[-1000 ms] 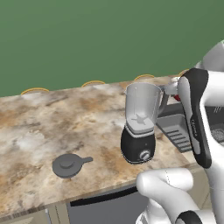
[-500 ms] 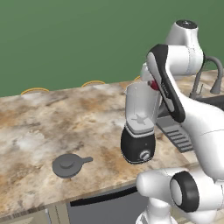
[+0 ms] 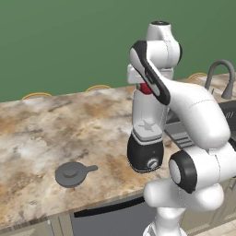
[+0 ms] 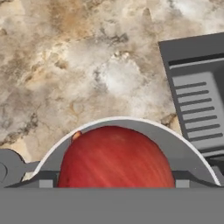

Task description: Grab the onion and lemon from the fridge, place them in the blender, close the lid, and turn on the blender to create a marinade.

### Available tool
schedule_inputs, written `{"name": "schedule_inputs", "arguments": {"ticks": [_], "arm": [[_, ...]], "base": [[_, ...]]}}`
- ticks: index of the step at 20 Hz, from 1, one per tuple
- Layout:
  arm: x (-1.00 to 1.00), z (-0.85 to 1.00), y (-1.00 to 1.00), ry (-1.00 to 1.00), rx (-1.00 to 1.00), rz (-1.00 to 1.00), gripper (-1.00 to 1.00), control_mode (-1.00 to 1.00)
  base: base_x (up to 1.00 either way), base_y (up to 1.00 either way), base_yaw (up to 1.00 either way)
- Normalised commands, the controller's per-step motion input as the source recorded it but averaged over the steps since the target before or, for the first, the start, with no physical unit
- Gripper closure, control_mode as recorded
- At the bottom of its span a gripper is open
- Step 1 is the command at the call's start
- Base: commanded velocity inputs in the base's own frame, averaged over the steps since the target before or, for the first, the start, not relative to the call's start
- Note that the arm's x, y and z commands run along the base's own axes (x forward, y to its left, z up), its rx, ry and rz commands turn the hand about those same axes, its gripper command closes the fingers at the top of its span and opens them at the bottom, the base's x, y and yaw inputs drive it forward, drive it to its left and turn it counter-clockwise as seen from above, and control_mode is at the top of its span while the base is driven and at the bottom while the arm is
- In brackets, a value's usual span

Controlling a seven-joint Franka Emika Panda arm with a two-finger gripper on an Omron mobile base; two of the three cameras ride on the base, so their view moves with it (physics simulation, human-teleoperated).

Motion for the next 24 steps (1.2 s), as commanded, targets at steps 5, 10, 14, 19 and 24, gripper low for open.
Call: {"name": "schedule_inputs", "arguments": {"ticks": [5, 10, 14, 19, 24], "arm": [[0.61, -0.54, 0.0, 0.0, 0.0, 0.01, 1.0, -1.0], [0.32, -0.54, 0.0, 0.0, -0.01, 0.03, 1.0, -1.0], [-0.04, -0.45, 0.0, 0.0, 0.0, 0.07, 1.0, -1.0], [0.0, -0.05, 0.0, -0.01, 0.0, 0.0, -1.0, -1.0], [0.0, 0.05, 0.0, -0.01, 0.0, 0.0, -1.0, -1.0]], "base": [[0.0, 0.0, 0.0], [0.0, 0.0, 0.0], [0.0, 0.0, 0.0], [0.0, 0.0, 0.0], [0.0, 0.0, 0.0]]}}
